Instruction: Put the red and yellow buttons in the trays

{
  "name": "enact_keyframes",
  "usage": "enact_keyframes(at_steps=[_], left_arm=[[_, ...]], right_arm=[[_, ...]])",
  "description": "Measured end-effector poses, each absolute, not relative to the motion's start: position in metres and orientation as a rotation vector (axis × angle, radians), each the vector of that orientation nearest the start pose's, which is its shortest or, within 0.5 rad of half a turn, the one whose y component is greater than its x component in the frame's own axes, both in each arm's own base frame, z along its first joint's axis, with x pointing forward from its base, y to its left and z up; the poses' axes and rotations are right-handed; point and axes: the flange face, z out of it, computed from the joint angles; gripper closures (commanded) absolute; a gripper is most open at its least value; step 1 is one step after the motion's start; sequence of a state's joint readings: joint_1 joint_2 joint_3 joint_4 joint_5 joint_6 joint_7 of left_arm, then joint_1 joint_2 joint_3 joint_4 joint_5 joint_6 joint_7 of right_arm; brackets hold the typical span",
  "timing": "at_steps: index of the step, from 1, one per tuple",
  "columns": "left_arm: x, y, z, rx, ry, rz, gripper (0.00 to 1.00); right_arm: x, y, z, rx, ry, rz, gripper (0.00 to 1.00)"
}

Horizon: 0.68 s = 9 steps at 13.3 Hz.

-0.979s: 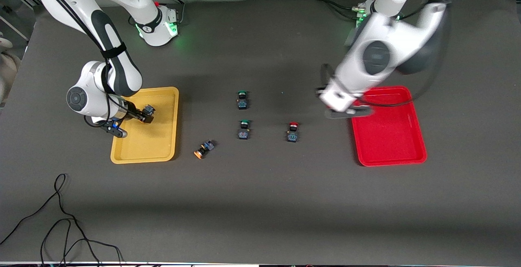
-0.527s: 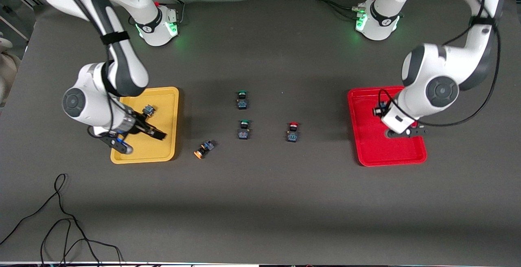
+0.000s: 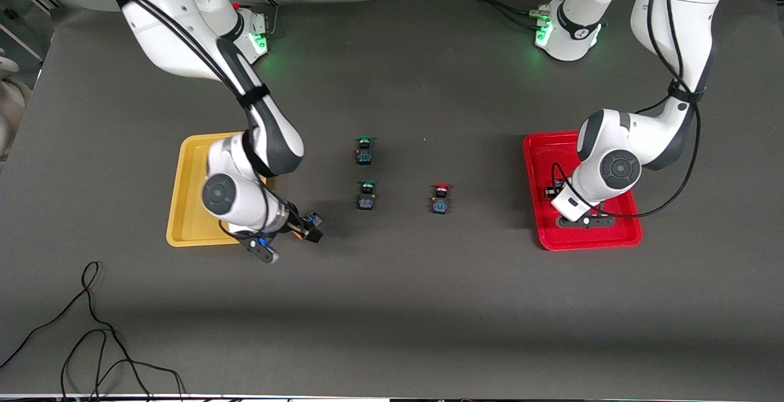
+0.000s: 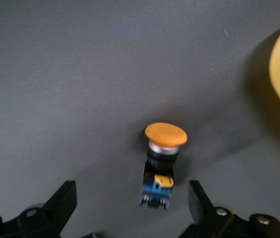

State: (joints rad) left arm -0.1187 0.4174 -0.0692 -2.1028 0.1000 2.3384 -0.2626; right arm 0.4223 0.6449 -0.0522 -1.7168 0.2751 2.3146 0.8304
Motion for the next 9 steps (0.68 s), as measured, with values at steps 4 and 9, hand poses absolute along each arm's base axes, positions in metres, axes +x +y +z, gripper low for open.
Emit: enact_keyframes(at_steps=[4, 9], left_arm=[[0.577, -0.104, 0.285, -3.019, -0.031, 0.327, 0.0], [0.569, -0.168, 0.366, -3.152, -0.118, 0.22, 0.0]], right_arm=[[0.62, 0.24, 0.192, -2.875, 0.981, 0.225, 0.48], [0.618, 0.238, 0.178, -2.883, 0.991, 0.242, 0.98]])
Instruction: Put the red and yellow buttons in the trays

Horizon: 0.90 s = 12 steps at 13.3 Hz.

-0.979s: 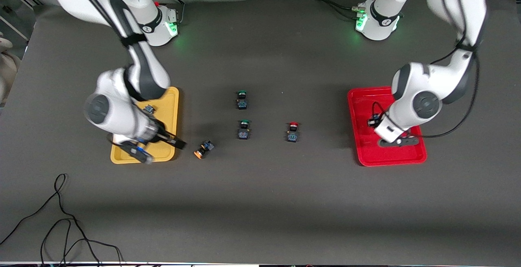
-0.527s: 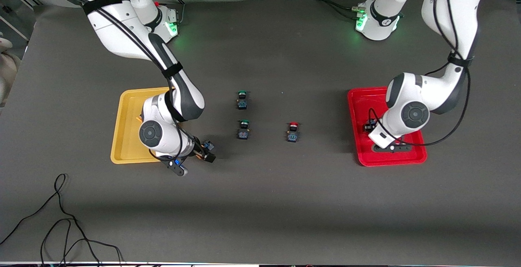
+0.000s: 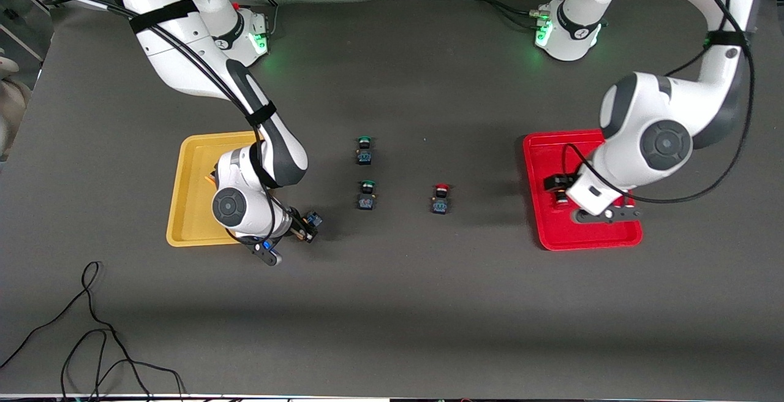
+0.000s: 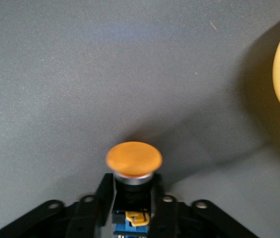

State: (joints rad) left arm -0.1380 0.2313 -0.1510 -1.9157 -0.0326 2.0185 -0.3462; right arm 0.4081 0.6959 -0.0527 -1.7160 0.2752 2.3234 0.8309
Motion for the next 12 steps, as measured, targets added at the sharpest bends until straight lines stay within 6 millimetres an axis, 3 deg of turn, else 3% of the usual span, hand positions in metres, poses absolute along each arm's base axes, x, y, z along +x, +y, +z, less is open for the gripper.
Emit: enact_keyframes(at_steps=[3, 5, 6, 7, 9, 10, 12], left_arm=[[0.558, -0.269, 0.379, -3.183, -0.193, 0.164, 0.0], [0.55, -0.344, 0.37, -3.205, -0.178, 0.132, 0.0], [0.547, -0.372, 0.355, -3.209, -0.144, 0.108, 0.0], [0.544, -0.392, 0.334, -3.21, -0.109, 0.091, 0.0], [0.546, -0.404, 0.284, -3.202, -0.07, 0.085, 0.0], [0.548, -0.405, 0.26, -3.198, -0.065, 0.093, 0.0], [0.545, -0.409, 0.222, -3.196, -0.052, 0.113, 0.0]], right_arm=[[0.622, 0.235, 0.185, -2.875, 0.996, 0.228, 0.99], [0.629, 0.22, 0.213, -2.877, 0.984, 0.249, 0.99], [0.633, 0.201, 0.238, -2.887, 0.956, 0.273, 0.99], [0.638, 0.174, 0.264, -2.898, 0.928, 0.284, 0.99], [0.64, 0.113, 0.295, -2.924, 0.858, 0.281, 0.99], [0.637, 0.087, 0.293, -2.943, 0.815, 0.28, 0.98], [0.624, 0.044, 0.266, -2.986, 0.732, 0.281, 0.98]])
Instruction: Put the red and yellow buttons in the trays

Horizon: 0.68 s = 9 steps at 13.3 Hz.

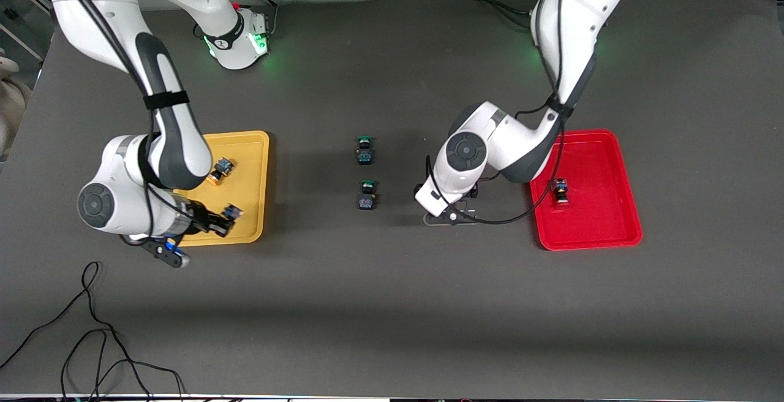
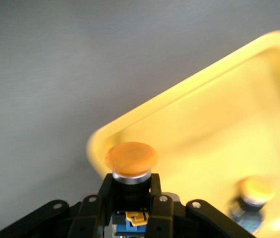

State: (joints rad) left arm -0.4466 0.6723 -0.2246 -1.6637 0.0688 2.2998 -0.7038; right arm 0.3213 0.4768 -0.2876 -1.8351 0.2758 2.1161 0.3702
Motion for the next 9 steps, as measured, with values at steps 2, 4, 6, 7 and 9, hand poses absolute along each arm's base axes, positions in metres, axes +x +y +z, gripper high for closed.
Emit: enact_keyframes(at_steps=[2, 4, 6, 7, 9], left_arm=[[0.54, -0.415, 0.199, -3.197, -0.039, 0.127, 0.15], [0.537, -0.416, 0.192, -3.192, -0.042, 0.141, 0.64], [0.539, -0.417, 0.193, -3.192, -0.081, 0.136, 0.98], [0.54, -0.418, 0.195, -3.193, -0.103, 0.131, 0.98], [0.544, -0.418, 0.199, -3.195, -0.141, 0.121, 0.99]], right_arm=[[0.606, 0.026, 0.237, -2.986, 0.718, 0.262, 0.97], [0.587, 0.023, 0.21, -2.982, 0.721, 0.242, 0.32], [0.58, 0.025, 0.203, -2.985, 0.719, 0.246, 0.0], [0.581, 0.025, 0.205, -2.983, 0.72, 0.237, 0.0], [0.587, 0.026, 0.219, -2.971, 0.716, 0.194, 0.0]])
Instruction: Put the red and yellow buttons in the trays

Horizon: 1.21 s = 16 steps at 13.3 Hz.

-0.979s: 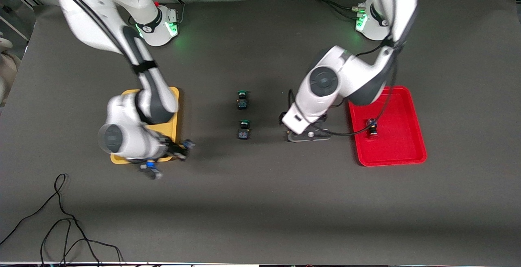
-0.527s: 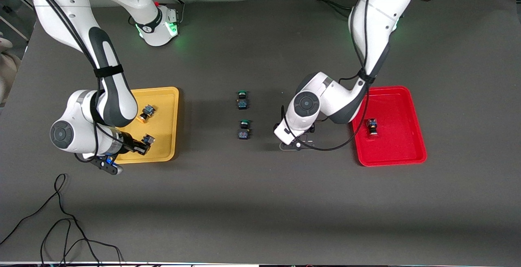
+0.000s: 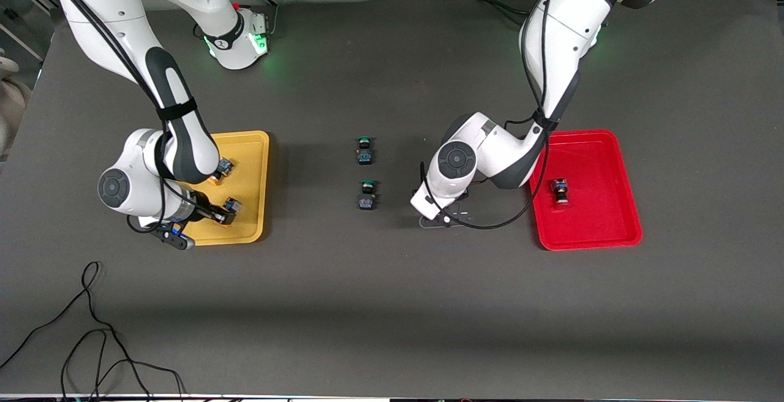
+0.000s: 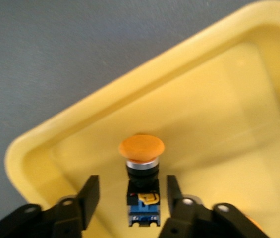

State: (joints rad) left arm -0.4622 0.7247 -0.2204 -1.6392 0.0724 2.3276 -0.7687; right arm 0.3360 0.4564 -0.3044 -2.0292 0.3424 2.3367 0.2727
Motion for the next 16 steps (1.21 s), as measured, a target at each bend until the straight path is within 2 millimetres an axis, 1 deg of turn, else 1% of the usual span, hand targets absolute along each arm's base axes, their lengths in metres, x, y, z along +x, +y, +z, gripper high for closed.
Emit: enact_keyframes(at_steps=[1, 2, 3, 4, 5, 6, 7, 8, 9, 10, 11, 12, 13, 14, 15, 16], left_arm=[[0.547, -0.416, 0.202, -3.195, -0.16, 0.111, 1.0], [0.554, -0.411, 0.213, -3.19, -0.182, 0.105, 1.0], [0.564, -0.398, 0.232, -3.169, -0.211, 0.122, 1.0], [0.576, -0.378, 0.259, -3.154, -0.251, 0.139, 1.0], [0.587, -0.354, 0.29, -3.151, -0.284, 0.151, 1.0], [0.595, -0.323, 0.32, -3.15, -0.298, 0.156, 1.0], [0.598, -0.287, 0.34, -3.142, -0.299, 0.163, 1.0], [0.598, -0.246, 0.351, -3.132, -0.285, 0.175, 1.0], [0.593, -0.202, 0.352, -3.122, -0.267, 0.201, 1.0], [0.587, -0.159, 0.346, -3.111, -0.254, 0.238, 1.0], [0.582, -0.115, 0.337, -3.101, -0.248, 0.271, 1.0], [0.579, -0.076, 0.327, -3.091, -0.24, 0.283, 1.0], [0.577, -0.044, 0.314, -3.079, -0.235, 0.282, 1.0], [0.577, -0.019, 0.3, -3.072, -0.232, 0.266, 1.0], [0.576, -0.004, 0.283, -3.07, -0.223, 0.248, 1.0], [0.575, 0.004, 0.263, -3.068, -0.21, 0.228, 1.0]], right_arm=[[0.592, 0.028, 0.234, -2.961, 0.708, 0.156, 0.0], [0.598, 0.031, 0.257, -2.945, 0.692, 0.128, 0.0], [0.602, 0.035, 0.286, -2.924, 0.668, 0.11, 0.0], [0.605, 0.038, 0.321, -2.907, 0.638, 0.068, 0.0], [0.605, 0.038, 0.357, -2.901, 0.602, 0.005, 0.0], [0.603, 0.036, 0.392, -2.915, 0.557, -0.062, 0.0], [0.597, 0.032, 0.424, -2.942, 0.51, -0.126, 0.0], [0.59, 0.026, 0.454, -2.971, 0.467, -0.188, 0.0], [0.582, 0.021, 0.483, -2.992, 0.43, -0.237, 0.0], [0.572, 0.019, 0.512, -3.003, 0.401, -0.251, 0.0], [0.561, 0.019, 0.538, -3.008, 0.378, -0.236, 0.0], [0.551, 0.02, 0.563, -3.013, 0.356, -0.216, 0.0], [0.543, 0.02, 0.583, -3.02, 0.319, -0.21, 0.0], [0.538, 0.016, 0.597, -3.027, 0.269, -0.214, 0.0], [0.534, 0.009, 0.605, -3.033, 0.225, -0.223, 0.0], [0.532, 0.0, 0.608, -3.038, 0.203, -0.217, 0.0]])
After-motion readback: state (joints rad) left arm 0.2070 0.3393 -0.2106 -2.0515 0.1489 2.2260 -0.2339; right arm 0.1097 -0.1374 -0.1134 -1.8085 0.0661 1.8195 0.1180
